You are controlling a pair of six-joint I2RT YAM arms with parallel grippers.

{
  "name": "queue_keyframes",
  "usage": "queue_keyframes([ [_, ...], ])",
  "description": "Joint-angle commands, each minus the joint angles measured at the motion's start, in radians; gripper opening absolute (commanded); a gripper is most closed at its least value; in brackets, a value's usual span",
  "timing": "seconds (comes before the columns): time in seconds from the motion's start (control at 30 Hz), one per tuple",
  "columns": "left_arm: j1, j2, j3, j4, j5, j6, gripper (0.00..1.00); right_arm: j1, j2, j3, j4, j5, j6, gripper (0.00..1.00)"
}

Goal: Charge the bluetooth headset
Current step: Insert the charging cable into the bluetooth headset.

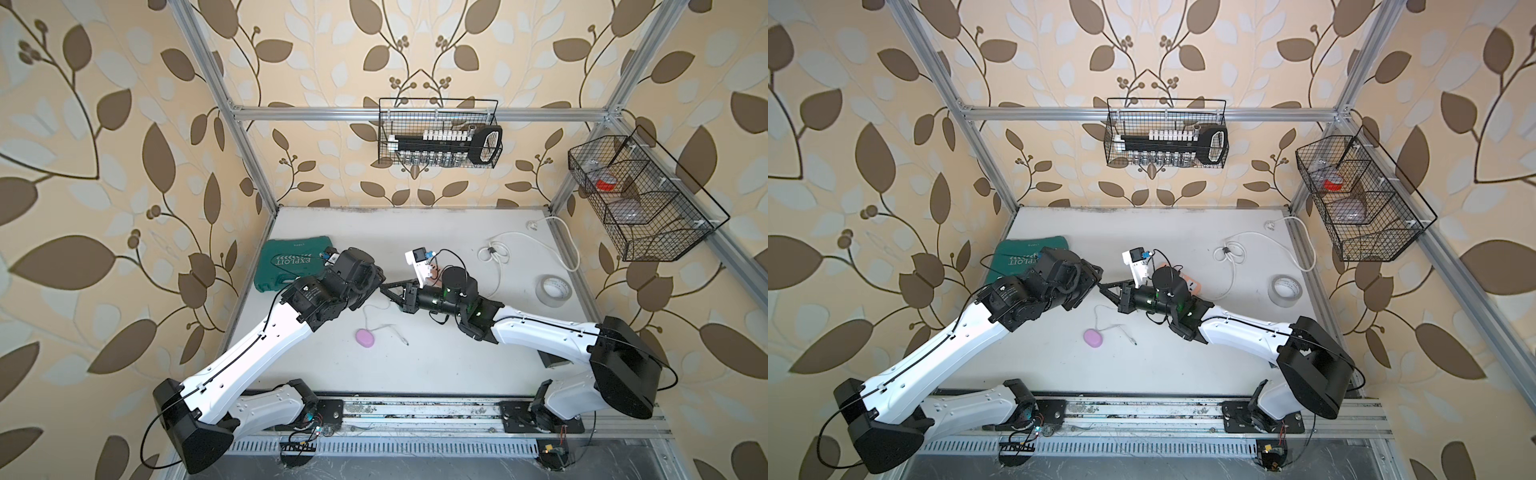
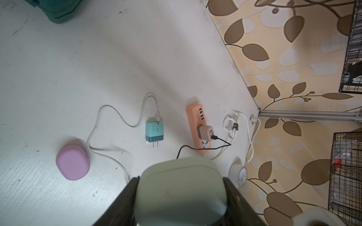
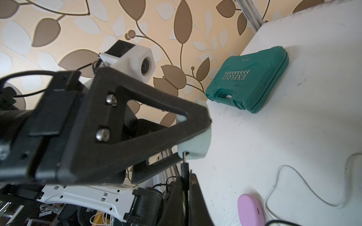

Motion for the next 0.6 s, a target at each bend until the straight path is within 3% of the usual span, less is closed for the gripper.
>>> queue_keyframes([
  [0.0,-0.014,-0.023,0.003,0.014,0.01,0.02,0.37,0.004,0.018,0.036,0.006,0.004,-0.011,0.08],
  [0.57,-0.014,-0.037,0.004,0.012,0.001,0.022,0.36,0.004,0.007,0.004,0.011,0.007,-0.014,0.08],
])
